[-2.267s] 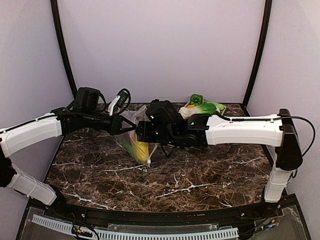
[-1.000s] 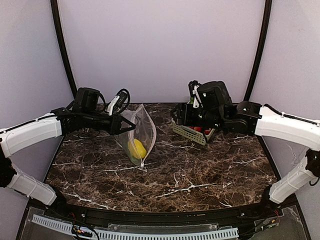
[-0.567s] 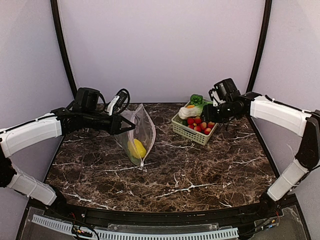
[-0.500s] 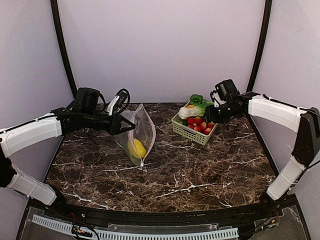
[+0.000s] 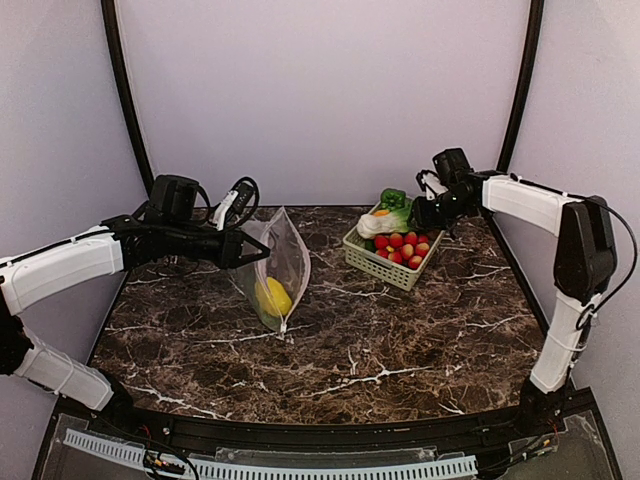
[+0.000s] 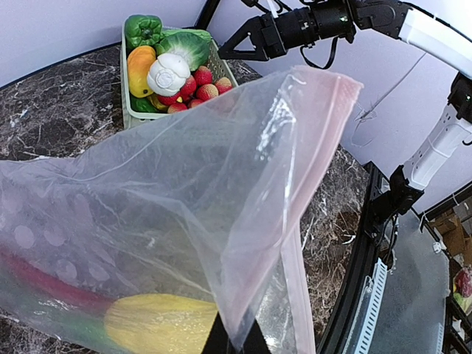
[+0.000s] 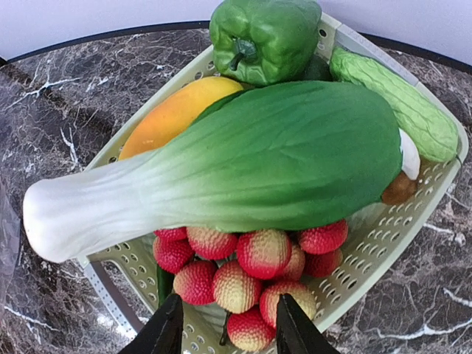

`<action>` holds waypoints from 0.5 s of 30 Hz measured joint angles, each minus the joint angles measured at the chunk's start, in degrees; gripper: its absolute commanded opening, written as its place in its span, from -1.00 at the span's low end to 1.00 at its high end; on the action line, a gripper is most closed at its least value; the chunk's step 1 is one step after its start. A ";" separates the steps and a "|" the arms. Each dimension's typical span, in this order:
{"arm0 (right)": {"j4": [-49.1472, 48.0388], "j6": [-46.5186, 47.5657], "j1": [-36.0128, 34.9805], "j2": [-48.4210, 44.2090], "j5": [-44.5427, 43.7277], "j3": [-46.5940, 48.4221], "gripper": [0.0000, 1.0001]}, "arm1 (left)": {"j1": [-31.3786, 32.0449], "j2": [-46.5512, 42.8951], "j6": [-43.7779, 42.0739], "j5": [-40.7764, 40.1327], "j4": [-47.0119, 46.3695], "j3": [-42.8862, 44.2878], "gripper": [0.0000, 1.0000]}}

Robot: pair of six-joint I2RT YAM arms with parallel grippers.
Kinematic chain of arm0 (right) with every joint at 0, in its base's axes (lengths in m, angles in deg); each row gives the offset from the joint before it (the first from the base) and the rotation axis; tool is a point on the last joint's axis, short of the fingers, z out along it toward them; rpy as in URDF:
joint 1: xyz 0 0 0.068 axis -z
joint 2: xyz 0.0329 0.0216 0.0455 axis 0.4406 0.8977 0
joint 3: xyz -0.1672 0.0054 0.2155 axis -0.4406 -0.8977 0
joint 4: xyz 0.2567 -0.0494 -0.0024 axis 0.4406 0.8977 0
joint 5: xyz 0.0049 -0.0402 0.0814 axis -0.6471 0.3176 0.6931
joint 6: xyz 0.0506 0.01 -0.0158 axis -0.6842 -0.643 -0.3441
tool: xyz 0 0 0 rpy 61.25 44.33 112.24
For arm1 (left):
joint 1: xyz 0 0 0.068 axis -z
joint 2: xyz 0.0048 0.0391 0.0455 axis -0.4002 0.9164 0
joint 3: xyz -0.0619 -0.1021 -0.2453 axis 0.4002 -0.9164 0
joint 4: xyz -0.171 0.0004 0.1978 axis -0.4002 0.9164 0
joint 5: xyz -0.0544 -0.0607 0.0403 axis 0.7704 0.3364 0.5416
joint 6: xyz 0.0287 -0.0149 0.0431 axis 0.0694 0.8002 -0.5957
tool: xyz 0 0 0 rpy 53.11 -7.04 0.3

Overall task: Place the food in the zip-top bag and seal the zipper
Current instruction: Pick up the fake fruit from the bin.

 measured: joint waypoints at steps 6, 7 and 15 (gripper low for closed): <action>-0.72 0.96 1.20 4.74 0.37 1.84 -0.21 | -0.02 0.00 0.00 0.00 0.00 0.00 -0.99; -0.72 1.01 1.36 5.38 0.37 1.84 -0.21 | -0.02 0.00 0.00 0.02 0.00 0.00 -0.99; -1.66 1.55 1.49 7.45 1.86 1.84 -0.01 | -0.02 0.00 0.02 0.09 0.00 0.00 -0.99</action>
